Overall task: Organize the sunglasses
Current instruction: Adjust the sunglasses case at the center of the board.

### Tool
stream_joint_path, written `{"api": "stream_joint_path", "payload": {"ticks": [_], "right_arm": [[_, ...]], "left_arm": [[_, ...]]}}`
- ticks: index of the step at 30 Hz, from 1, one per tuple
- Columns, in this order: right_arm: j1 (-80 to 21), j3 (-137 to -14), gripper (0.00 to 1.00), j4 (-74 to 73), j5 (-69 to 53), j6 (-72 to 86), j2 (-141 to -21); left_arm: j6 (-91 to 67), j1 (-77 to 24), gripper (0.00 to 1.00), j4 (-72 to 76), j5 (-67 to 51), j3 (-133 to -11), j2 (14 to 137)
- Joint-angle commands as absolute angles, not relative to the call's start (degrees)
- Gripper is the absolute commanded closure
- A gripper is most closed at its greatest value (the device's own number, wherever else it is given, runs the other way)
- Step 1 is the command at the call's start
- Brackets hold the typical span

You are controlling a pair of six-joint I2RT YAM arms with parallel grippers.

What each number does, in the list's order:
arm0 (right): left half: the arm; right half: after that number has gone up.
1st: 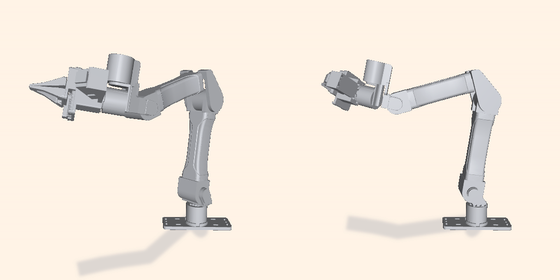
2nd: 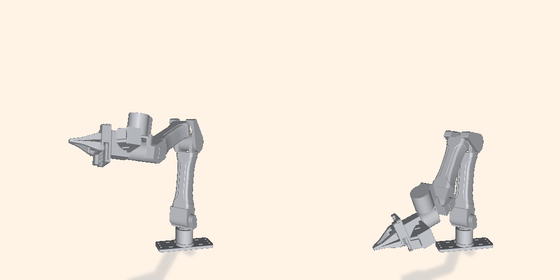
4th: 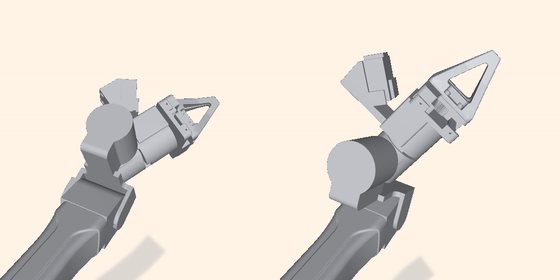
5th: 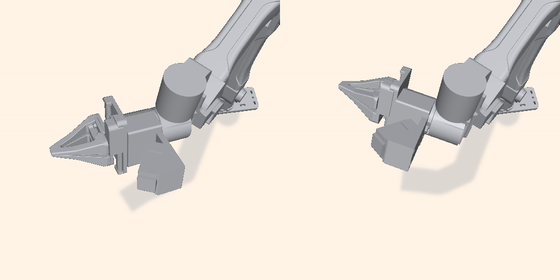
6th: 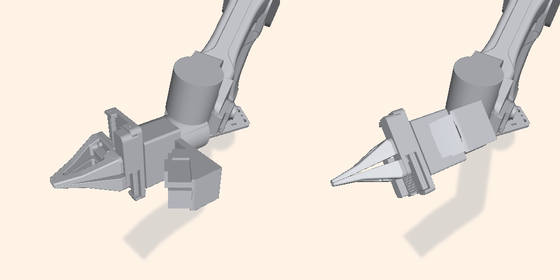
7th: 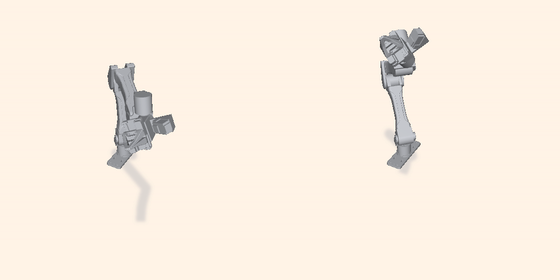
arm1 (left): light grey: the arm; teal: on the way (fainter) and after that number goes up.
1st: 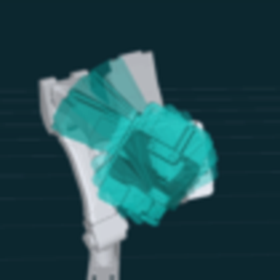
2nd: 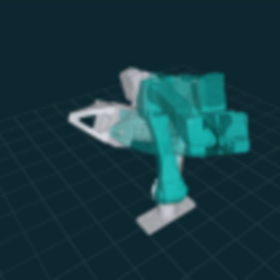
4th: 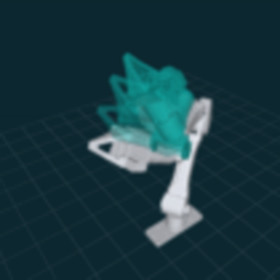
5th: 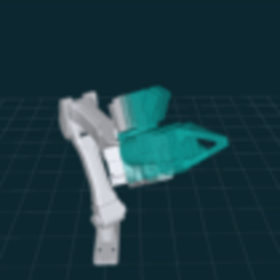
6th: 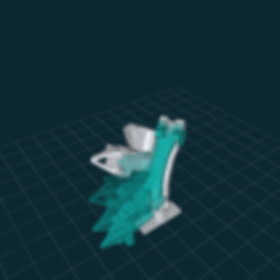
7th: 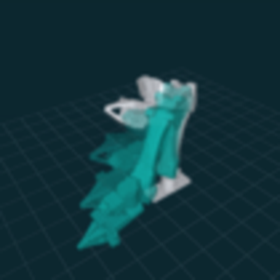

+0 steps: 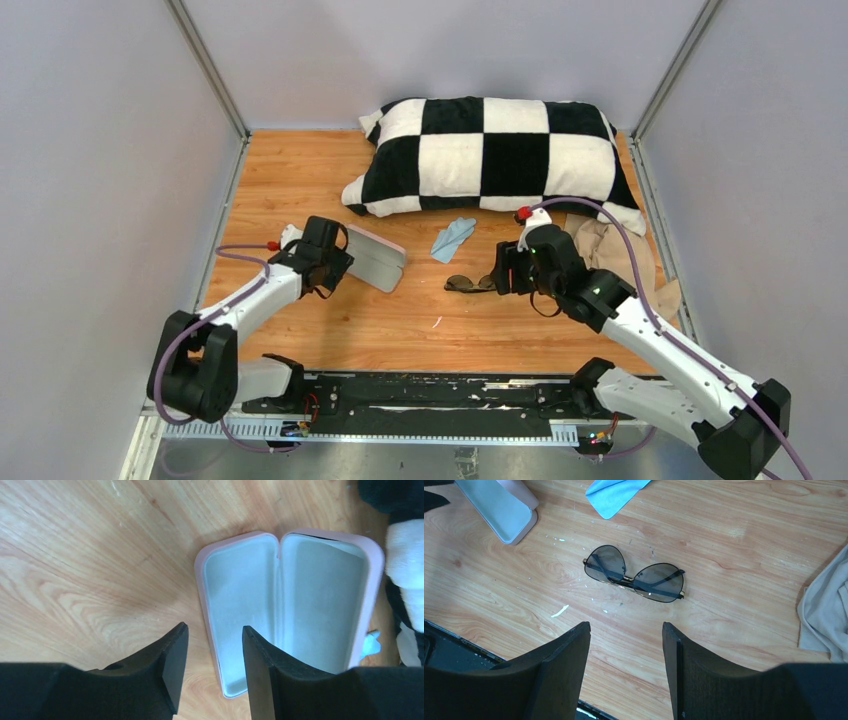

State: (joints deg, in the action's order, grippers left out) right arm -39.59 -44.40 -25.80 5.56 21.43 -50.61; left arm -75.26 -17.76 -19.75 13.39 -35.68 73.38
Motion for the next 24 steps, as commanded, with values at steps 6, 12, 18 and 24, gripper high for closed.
{"api": "stream_joint_path", "payload": {"ticks": [6, 12, 18, 24], "right_arm": [[-38.87, -44.57, 0.4, -23.55, 3.73, 21.15, -52.34], [-38.86, -43.97, 0.4, -23.03, 2.87, 21.24, -52.22], [-38.87, -43.79, 0.4, -24.01, 2.68, 21.03, -50.54], [-38.85, -43.01, 0.4, -24.56, 3.04, 22.25, -49.19]], "left_arm": [[-43.83, -17.93, 0.5, -31.15, 23.42, -46.92, 74.86], [-27.02, -17.93, 0.4, -32.38, 23.61, -54.17, 84.69], [-18.74, -17.93, 0.39, -26.12, 16.04, -52.23, 85.42], [-16.75, -16.04, 0.39, -26.11, 9.82, -53.31, 86.42]]}}
